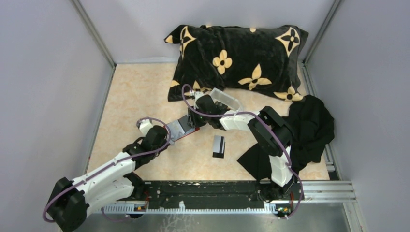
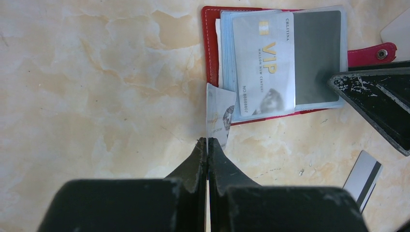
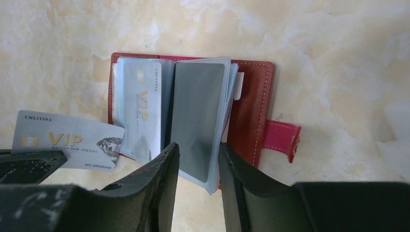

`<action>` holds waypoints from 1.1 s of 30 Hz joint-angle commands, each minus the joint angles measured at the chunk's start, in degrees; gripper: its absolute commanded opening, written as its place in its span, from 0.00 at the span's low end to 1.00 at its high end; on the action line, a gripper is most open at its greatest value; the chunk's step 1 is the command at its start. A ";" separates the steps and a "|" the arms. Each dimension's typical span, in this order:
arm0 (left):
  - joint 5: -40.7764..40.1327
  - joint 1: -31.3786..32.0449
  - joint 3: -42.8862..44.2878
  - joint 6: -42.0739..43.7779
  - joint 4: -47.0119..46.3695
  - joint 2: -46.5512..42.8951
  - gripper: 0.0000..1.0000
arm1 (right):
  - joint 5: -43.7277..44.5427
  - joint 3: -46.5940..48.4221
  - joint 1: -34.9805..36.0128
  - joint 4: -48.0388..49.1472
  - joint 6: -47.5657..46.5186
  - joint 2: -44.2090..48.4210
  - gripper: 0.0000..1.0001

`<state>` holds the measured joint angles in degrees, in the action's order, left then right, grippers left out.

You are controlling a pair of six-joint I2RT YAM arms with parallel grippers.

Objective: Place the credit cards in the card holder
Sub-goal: Turn over the card slot in the card holder.

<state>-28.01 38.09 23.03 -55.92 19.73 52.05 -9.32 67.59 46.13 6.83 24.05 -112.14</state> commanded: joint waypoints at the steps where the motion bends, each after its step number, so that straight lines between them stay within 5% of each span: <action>1: -0.13 -0.42 0.70 0.33 4.42 0.86 0.00 | -0.73 3.31 1.45 2.06 -0.71 3.51 0.36; 33: -0.16 -0.41 0.05 -0.10 5.50 0.46 0.00 | 1.60 6.72 7.41 -0.44 -3.09 4.45 0.36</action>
<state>-28.05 38.09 23.33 -56.05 20.16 52.34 -8.10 71.20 52.12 5.02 22.04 -110.52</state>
